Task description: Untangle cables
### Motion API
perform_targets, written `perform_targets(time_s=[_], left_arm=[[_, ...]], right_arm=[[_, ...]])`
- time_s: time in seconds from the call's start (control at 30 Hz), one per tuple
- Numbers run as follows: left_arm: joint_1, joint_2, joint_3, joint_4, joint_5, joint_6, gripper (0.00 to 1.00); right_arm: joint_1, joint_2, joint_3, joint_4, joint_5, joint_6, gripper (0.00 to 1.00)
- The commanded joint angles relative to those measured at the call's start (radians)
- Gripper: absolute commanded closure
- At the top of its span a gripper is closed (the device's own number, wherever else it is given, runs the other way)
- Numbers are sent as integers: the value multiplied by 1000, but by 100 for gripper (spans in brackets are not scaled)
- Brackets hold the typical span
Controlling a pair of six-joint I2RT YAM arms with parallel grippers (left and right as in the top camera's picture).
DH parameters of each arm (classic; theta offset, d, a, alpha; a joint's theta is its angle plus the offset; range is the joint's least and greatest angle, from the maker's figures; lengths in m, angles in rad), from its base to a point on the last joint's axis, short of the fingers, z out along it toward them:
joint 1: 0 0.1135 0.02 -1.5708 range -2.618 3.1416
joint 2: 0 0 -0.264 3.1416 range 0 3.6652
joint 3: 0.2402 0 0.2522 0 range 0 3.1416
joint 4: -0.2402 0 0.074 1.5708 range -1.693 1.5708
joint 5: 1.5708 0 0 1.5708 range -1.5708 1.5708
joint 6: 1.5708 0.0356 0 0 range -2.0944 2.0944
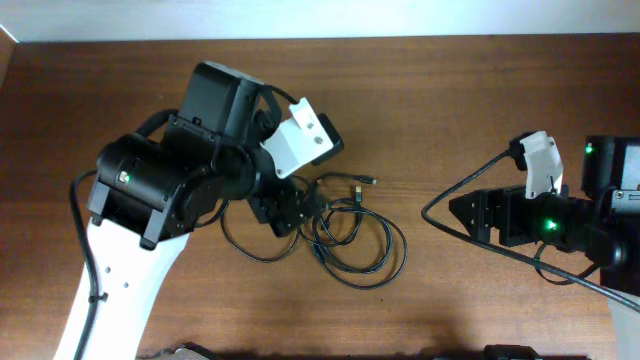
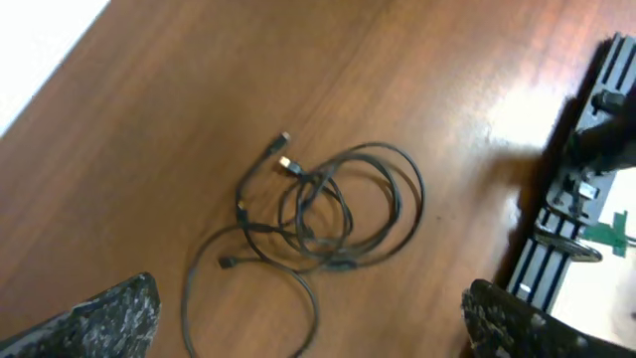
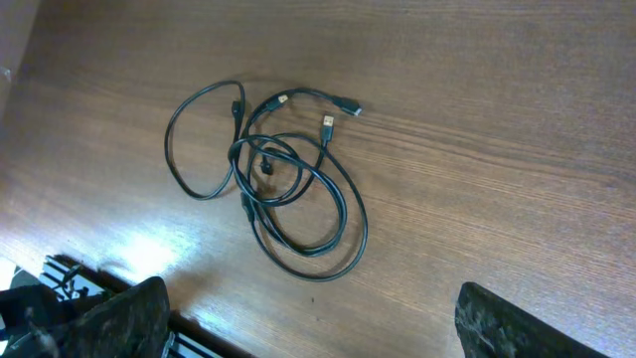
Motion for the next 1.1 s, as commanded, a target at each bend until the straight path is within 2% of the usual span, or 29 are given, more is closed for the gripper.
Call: perform_targets(time_s=[0.0,0.17,0.53,0.7,0.77,1.07], left_arm=[[4,6,-60,-3,-3,-9,1],[4,16,-198,55,19,-10,1],[4,127,-483,296,63,-9,1],[2,229,-497,326,87,-9,1],[1,271,-497,353,91,-9,1],[0,422,-497,391,91,-9,1]], right_arm=[[-2,1,8,-8,-14,-10,9],[-2,1,8,-11,-14,-10,9],[-2,1,8,-20,-13,-11,9],[-2,1,8,-19,-13,-11,9],[-2,1,8,-18,-14,-10,4],[-2,1,8,-18,-13,-10,4]])
